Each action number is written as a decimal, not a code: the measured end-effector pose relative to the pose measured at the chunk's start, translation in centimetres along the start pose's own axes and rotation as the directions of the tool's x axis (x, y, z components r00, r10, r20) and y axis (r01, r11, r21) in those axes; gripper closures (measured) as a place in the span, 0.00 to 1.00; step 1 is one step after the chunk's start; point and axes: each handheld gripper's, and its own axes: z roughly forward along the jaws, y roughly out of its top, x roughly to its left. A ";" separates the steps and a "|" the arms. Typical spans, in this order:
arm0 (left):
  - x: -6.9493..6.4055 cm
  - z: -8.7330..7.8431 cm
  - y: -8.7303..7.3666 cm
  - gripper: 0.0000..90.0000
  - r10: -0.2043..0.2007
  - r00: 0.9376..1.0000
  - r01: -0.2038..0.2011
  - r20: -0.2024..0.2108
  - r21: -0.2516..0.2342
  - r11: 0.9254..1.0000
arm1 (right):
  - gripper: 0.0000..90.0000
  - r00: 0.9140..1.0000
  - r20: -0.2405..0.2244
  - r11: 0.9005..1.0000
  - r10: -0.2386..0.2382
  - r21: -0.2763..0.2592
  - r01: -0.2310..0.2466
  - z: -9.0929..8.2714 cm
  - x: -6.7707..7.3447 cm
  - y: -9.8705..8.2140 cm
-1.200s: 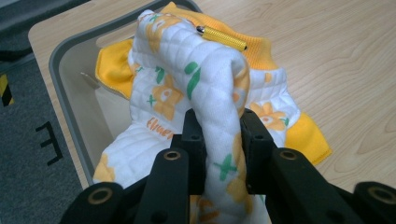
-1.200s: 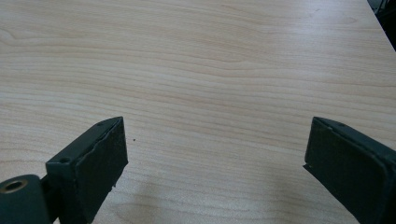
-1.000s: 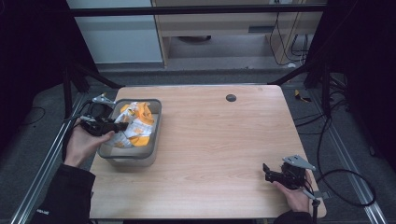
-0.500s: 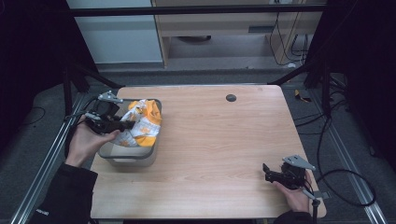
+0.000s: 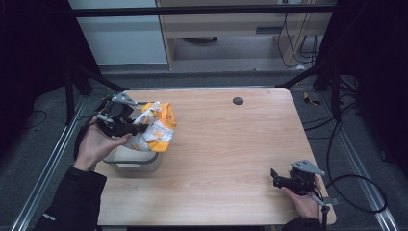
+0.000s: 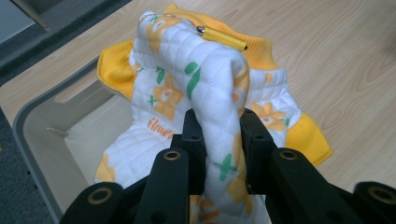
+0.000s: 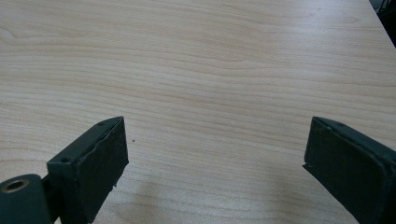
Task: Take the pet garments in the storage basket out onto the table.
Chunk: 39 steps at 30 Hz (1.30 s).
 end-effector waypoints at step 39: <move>-5.9 4.4 3.9 0.83 0.162 0.980 -0.167 0.114 0.038 0.985 | 0.07 1.000 -0.004 1.000 0.003 -0.002 -0.003 0.0 0.0 0.0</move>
